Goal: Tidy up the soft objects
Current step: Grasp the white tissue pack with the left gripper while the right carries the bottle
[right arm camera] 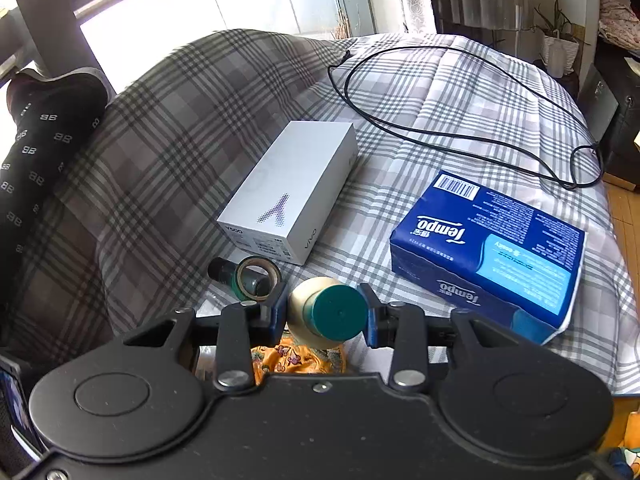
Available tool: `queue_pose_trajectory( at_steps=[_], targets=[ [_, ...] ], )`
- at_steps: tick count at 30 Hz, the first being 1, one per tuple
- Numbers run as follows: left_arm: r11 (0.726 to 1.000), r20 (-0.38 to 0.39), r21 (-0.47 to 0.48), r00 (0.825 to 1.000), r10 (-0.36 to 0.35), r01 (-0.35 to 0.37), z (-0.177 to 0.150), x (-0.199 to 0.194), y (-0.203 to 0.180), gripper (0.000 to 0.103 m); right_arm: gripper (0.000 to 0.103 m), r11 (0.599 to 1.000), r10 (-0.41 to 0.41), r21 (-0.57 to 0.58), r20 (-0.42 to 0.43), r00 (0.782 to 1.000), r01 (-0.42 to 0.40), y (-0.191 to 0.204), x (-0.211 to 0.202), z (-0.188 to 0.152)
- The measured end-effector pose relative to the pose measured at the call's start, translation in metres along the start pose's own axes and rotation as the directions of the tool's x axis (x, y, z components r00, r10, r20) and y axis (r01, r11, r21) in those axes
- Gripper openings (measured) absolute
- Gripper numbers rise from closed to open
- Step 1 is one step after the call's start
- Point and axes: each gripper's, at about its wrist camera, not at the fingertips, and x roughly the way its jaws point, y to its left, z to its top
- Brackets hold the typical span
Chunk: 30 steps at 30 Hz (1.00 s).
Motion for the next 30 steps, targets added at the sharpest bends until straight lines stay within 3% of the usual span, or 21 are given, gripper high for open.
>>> queue_pose_trajectory(
  at_steps=[4, 11, 20, 25, 30],
  targets=[
    [0.994, -0.025, -0.061, 0.996, -0.087, 0.085, 0.001, -0.007, 0.012, 0.048, 0.039, 1.0, 0.011, 0.017, 0.018, 1.0, -0.012, -0.006, -0.024, -0.003],
    [0.992, 0.021, -0.027, 0.992, -0.124, 0.125, 0.0, -0.034, 0.012, 0.048, 0.039, 0.998, 0.034, 0.058, 0.044, 0.998, -0.037, -0.023, -0.069, -0.009],
    [0.971, 0.09, 0.129, 0.973, -0.213, 0.201, -0.009, -0.087, -0.024, 0.048, 0.039, 0.996, -0.016, 0.087, 0.069, 0.997, 0.01, -0.064, -0.12, -0.026],
    [0.926, 0.078, 0.26, 0.95, -0.302, 0.273, -0.028, -0.112, -0.071, 0.048, 0.039, 0.987, -0.103, 0.129, 0.048, 0.994, 0.096, -0.103, -0.138, -0.041],
    [0.854, 0.017, 0.371, 0.917, -0.399, 0.365, -0.054, -0.131, -0.119, 0.048, 0.039, 0.964, -0.184, 0.191, -0.02, 0.983, 0.184, -0.139, -0.146, -0.054]
  ],
)
